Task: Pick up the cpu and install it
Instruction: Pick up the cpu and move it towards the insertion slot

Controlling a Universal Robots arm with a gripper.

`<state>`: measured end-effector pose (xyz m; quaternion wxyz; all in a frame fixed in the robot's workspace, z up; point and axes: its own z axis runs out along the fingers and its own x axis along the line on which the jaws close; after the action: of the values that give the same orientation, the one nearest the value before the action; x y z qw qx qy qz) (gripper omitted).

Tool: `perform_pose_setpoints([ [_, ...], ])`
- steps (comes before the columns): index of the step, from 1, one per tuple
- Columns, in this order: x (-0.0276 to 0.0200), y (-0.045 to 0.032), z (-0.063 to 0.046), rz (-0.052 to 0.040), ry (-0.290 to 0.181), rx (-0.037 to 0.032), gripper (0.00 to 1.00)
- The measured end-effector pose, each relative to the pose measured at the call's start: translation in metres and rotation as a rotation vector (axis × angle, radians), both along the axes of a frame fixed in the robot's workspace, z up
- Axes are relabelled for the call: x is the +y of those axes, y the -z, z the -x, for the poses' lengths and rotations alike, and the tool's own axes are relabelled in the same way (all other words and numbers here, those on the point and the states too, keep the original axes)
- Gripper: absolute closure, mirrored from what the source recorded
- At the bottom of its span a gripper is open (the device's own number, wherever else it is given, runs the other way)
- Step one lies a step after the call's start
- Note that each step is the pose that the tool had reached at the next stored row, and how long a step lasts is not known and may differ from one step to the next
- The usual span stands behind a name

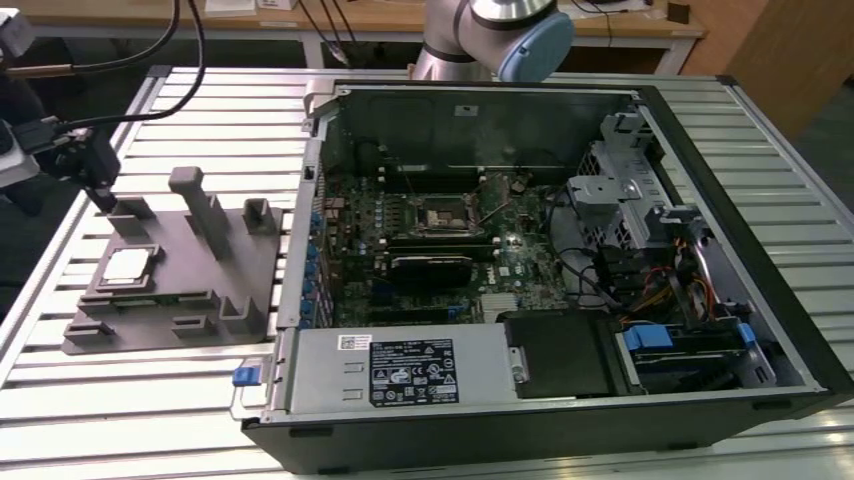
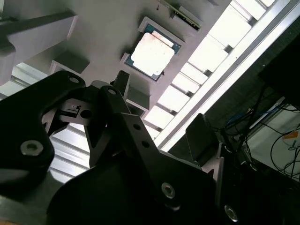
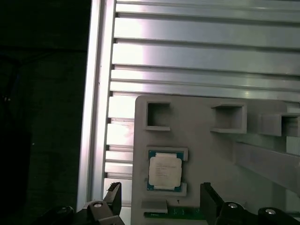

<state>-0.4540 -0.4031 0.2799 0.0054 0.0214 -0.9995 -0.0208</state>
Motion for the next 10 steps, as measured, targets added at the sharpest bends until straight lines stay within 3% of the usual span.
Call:
perform_pose_setpoints([
  [10, 0.0, 0.0106, -0.0029, 0.0001, 0.0, 0.0002, 0.24],
])
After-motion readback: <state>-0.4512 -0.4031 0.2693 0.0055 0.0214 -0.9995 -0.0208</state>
